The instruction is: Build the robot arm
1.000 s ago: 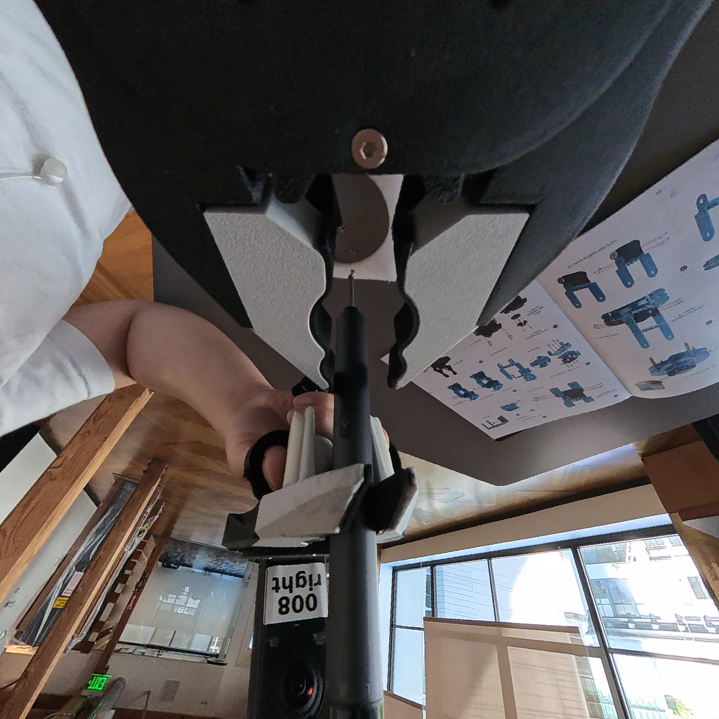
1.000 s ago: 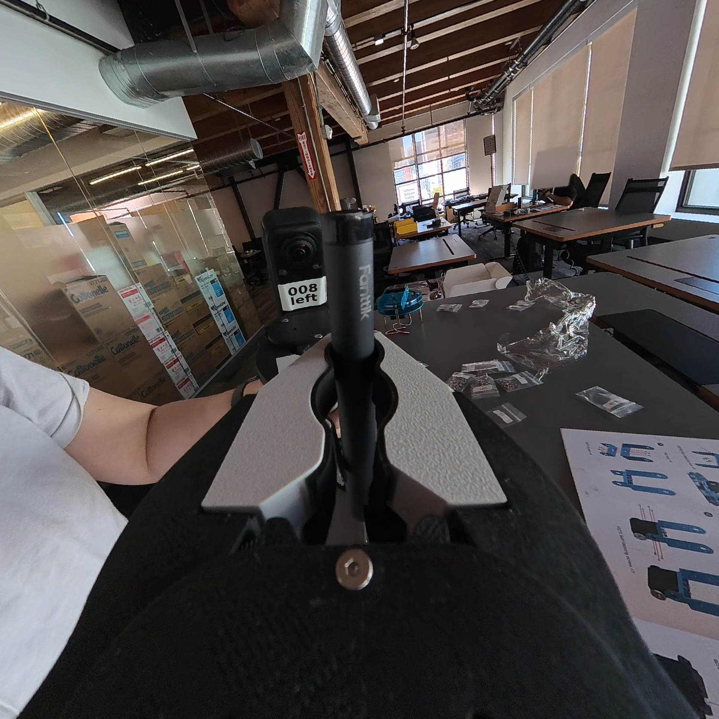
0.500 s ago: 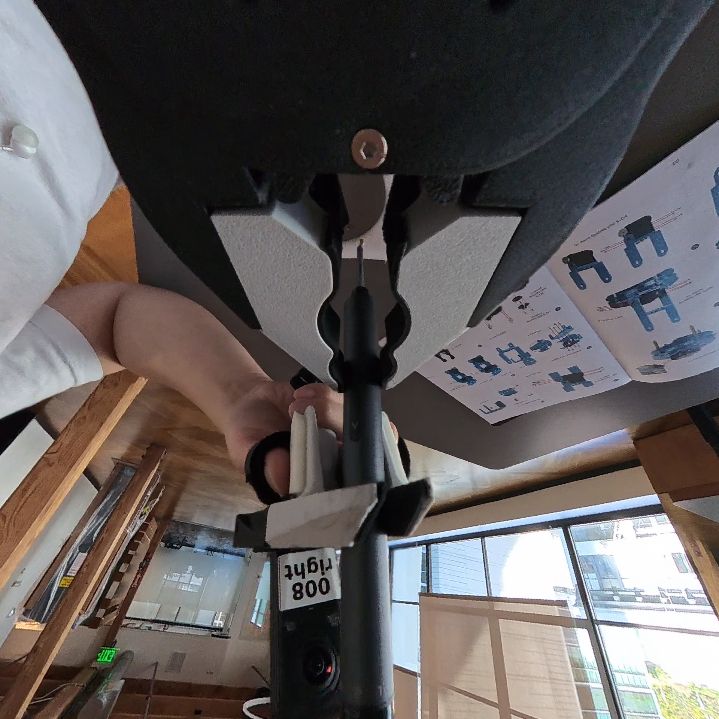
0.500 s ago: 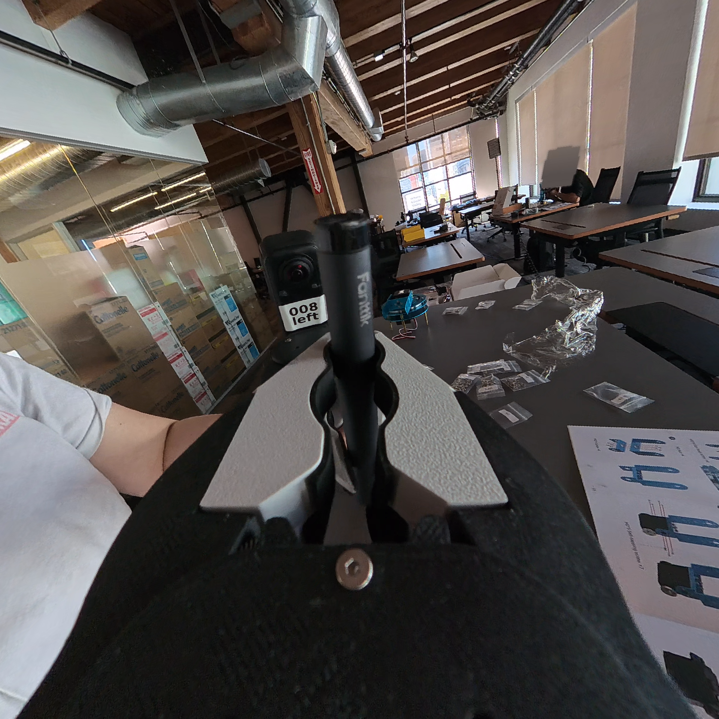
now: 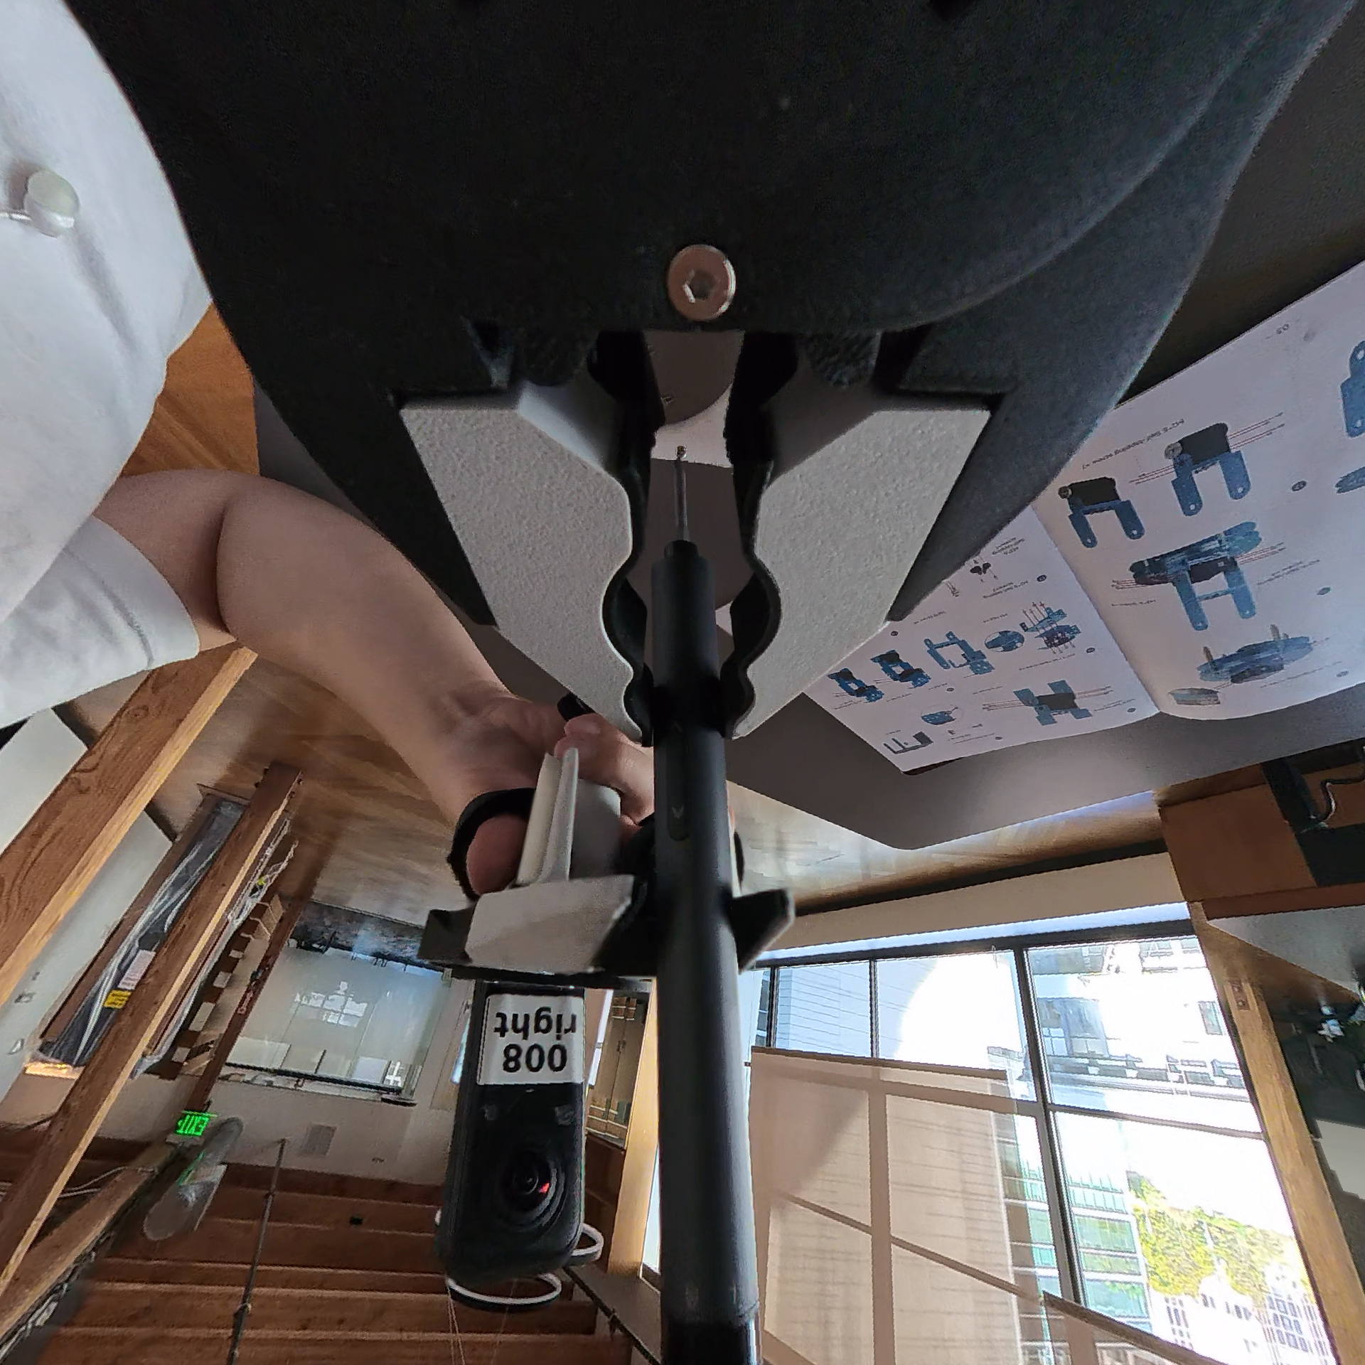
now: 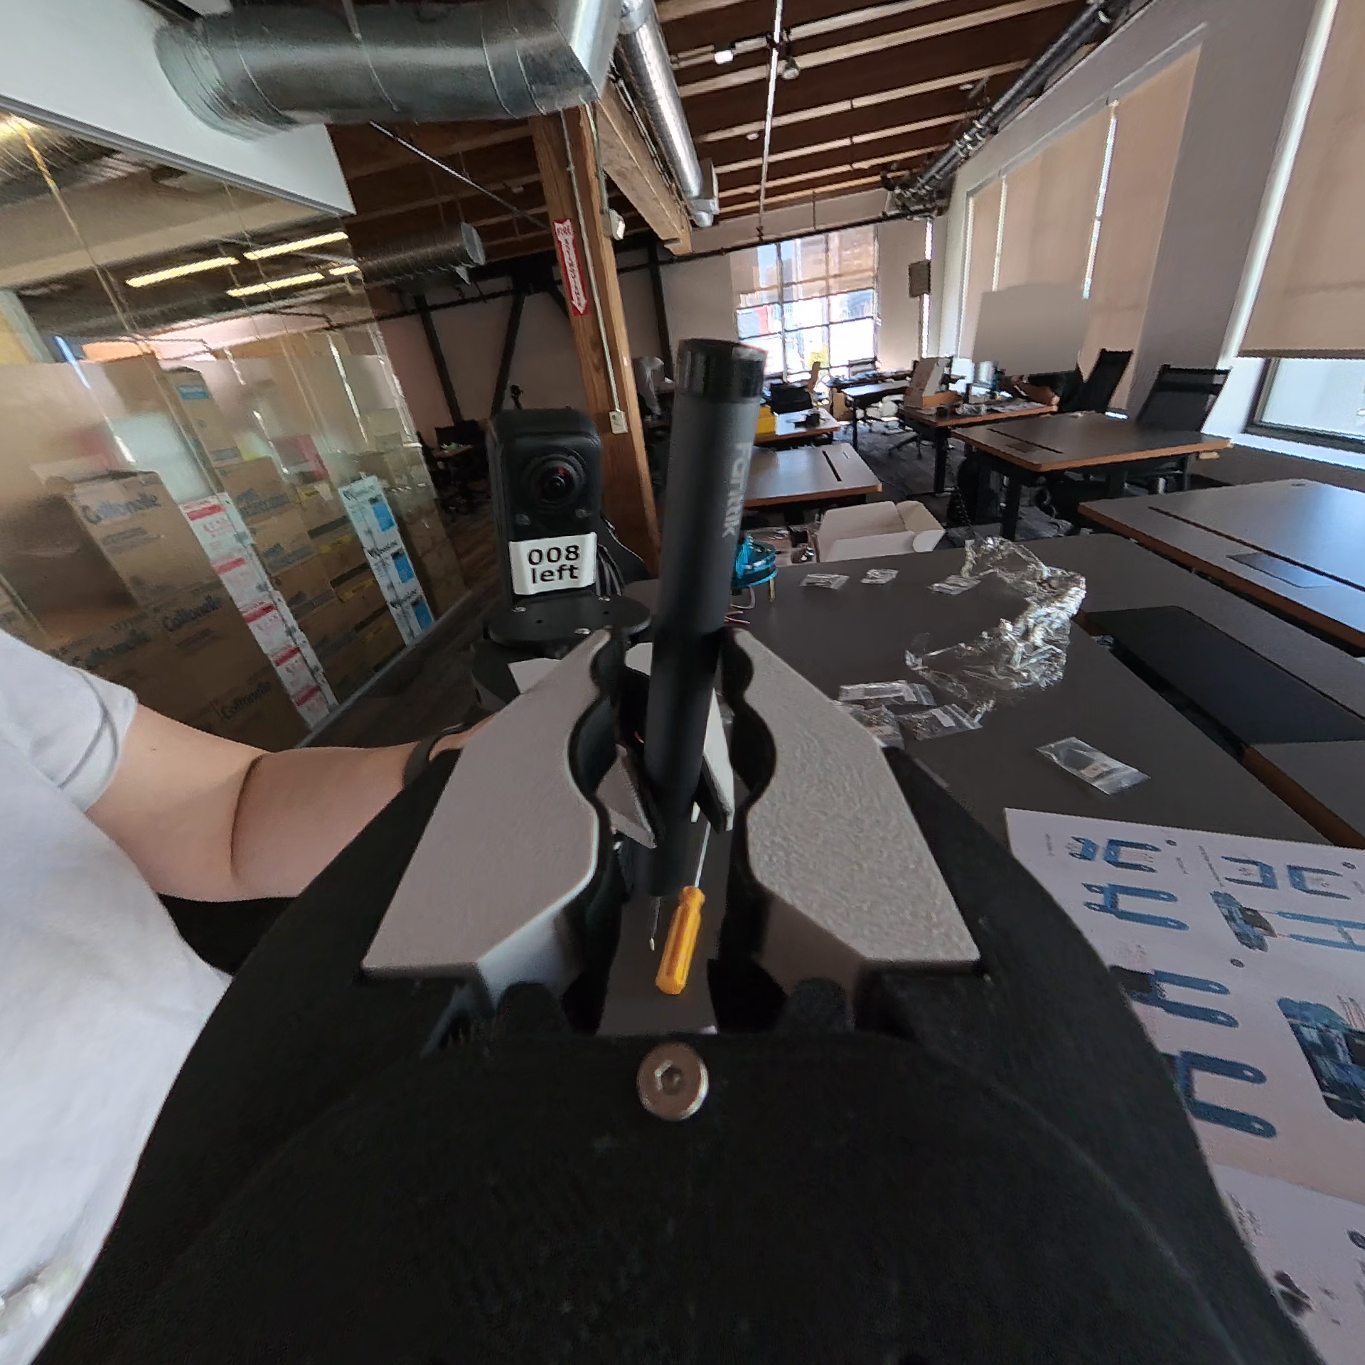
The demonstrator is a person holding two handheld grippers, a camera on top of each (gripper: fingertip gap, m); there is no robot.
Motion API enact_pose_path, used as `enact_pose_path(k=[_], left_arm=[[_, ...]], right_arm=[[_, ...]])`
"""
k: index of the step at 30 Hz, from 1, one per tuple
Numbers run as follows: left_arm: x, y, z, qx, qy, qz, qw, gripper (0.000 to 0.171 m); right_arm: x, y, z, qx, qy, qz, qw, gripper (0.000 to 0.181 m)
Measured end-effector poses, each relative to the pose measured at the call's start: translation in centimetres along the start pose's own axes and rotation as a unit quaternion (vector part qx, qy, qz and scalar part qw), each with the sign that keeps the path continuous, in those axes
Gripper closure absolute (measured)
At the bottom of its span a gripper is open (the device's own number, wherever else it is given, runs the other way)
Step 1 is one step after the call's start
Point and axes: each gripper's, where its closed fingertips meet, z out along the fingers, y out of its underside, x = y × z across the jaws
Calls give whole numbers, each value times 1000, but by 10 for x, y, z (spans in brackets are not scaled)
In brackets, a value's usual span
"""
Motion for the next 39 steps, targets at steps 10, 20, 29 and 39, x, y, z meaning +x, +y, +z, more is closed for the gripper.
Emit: enact_pose_path(k=[10,20,29,39], left_arm=[[8,3,2,-11,9,-1,1000,155],[-1,42,-35,-42,-91,-23,995,133],[25,50,-23,40,-95,-90,991,150],[29,42,-19,46,-128,-18,990,158]], right_arm=[[-4,4,0,-9,-25,29,999,164],[-3,-14,-8,11,15,12,1000,164],[-29,-47,-17,59,3,10,998,165],[-35,-48,-17,59,-4,10,998,165]])
